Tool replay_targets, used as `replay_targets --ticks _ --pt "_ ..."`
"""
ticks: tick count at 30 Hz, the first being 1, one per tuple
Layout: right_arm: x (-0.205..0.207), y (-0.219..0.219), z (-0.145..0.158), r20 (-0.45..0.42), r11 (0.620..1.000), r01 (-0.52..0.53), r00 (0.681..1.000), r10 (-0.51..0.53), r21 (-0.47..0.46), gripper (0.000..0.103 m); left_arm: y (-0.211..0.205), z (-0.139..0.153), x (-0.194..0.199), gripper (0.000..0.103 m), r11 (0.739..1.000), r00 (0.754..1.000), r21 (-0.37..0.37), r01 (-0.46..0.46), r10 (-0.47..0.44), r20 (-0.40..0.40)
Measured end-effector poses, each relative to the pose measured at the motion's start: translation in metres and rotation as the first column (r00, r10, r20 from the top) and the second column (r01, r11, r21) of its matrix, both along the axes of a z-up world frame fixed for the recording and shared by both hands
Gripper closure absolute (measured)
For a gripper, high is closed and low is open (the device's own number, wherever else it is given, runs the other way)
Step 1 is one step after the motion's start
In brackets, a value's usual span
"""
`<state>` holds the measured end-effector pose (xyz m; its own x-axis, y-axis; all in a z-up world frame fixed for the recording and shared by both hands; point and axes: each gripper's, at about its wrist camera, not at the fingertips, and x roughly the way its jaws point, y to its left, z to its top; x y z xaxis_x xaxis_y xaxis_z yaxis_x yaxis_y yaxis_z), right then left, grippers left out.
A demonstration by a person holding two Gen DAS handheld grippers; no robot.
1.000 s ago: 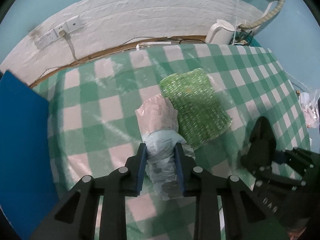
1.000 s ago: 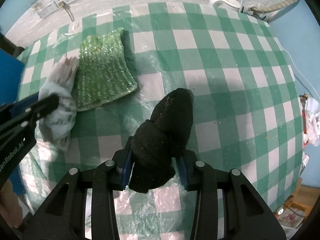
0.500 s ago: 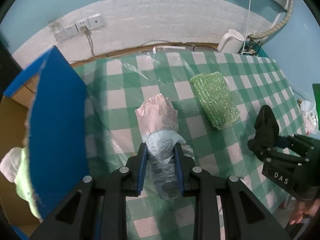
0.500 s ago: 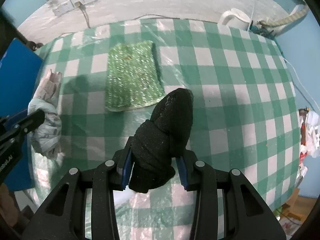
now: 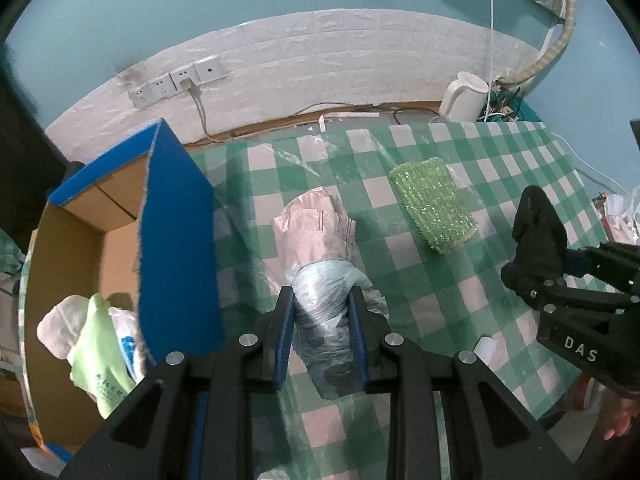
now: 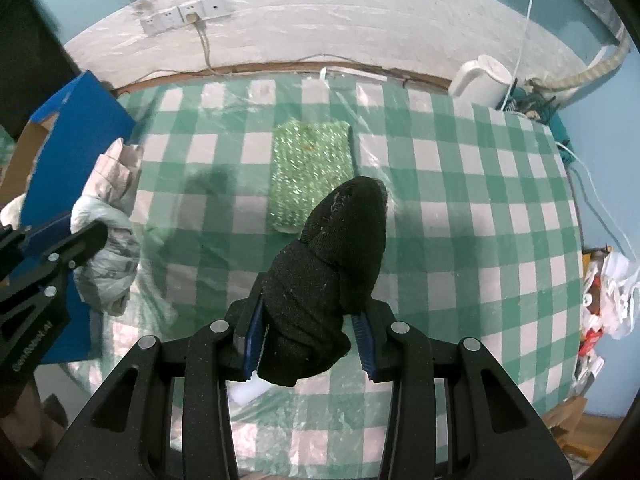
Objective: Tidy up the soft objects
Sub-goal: 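Carry the glove bundle with the left tool while the right tool carries the black sock over the box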
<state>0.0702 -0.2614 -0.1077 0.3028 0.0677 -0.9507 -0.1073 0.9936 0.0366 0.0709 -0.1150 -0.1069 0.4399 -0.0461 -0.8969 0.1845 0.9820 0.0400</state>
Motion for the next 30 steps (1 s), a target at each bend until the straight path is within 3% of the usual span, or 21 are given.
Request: replay_targets --ticks 17,30 --pt "-0.008 0.047 0.052 0.097 0.993 -0.116 0.989 0.116 0.000 0.065 0.028 0.038 -0.020 0.077 0.999 0.996 0.004 -0.042 0.041 0.075" --pt "-0.005 0.094 0.074 0.132 0.981 -0.193 0.973 0.190 0.009 0.065 0.065 0.066 -0.031 0.077 0.995 0.987 -0.022 -0.095 0.097 0.125"
